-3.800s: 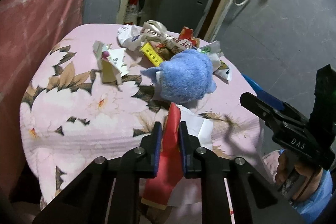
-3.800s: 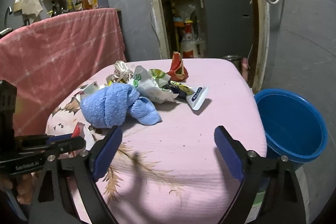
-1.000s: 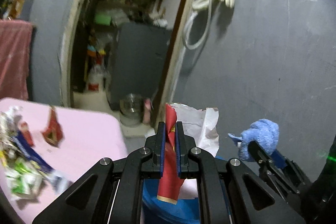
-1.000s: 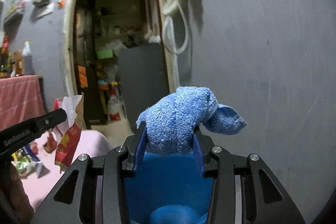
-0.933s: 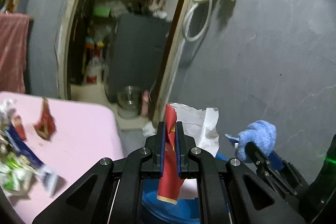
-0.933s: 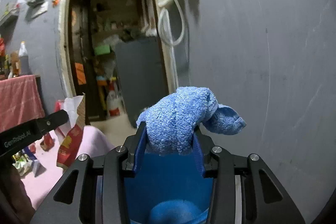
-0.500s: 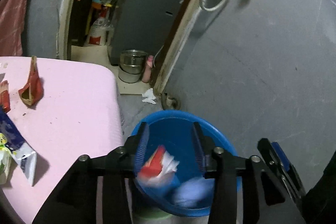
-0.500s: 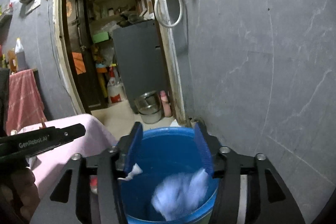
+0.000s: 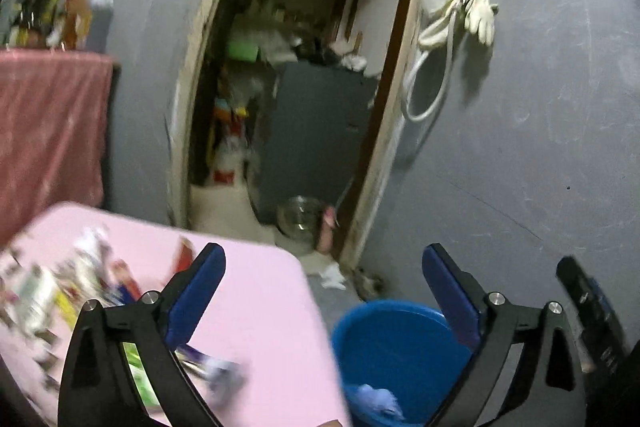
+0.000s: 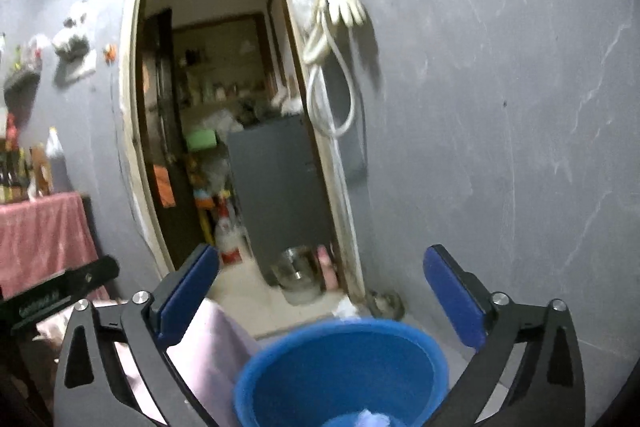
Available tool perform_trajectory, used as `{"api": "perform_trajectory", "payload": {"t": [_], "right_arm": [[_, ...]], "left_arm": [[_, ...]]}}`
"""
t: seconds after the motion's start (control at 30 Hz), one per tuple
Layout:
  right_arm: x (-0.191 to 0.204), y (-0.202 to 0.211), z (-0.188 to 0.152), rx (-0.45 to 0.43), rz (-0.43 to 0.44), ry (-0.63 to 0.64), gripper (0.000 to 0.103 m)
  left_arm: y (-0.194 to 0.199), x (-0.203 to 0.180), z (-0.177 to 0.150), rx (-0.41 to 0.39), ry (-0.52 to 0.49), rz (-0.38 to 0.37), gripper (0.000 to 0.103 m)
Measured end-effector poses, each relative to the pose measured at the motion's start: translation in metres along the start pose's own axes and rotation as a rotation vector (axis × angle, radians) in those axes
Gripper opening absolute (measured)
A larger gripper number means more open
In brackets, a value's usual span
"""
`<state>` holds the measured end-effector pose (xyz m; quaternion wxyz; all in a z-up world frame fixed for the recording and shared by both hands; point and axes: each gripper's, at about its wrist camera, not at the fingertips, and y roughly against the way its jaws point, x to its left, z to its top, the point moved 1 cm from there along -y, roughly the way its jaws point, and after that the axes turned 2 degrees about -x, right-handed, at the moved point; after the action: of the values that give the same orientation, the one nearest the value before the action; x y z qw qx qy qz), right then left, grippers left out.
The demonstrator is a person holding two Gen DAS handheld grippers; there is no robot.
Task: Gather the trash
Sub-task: 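Move both tools back over the trash on the table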
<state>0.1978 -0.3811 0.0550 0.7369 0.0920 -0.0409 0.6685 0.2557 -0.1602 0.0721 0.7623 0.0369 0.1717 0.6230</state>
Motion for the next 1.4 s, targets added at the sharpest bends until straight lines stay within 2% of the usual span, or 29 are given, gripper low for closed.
{"api": "perform_trajectory", "payload": {"t": [0.27,0.57,0.83,1.13,1.4], "right_arm": [[0.042,0.02,0.007,-0.055,0.106,-0.01,0.103],[0.105,0.038,-0.009,-0.021,0.267,0.017,0.103],[0.157,0.042,-0.037,0.045,0.355,0.1,0.103],[0.183,0.026,-0.066,0.172,0.399,0.132,0.103],[0.199,0.007,-0.085,0.306,0.445,0.135,0.103]], "left_arm": [[0.056,0.051,0.002,-0.053,-0.035,0.086,0.097],[0.105,0.112,-0.017,-0.053,-0.023,0.207,0.097],[0.127,0.159,-0.041,0.015,0.002,0.281,0.097],[0.122,0.204,-0.056,0.135,0.015,0.331,0.097],[0.102,0.227,-0.06,0.236,0.023,0.305,0.097]]}}
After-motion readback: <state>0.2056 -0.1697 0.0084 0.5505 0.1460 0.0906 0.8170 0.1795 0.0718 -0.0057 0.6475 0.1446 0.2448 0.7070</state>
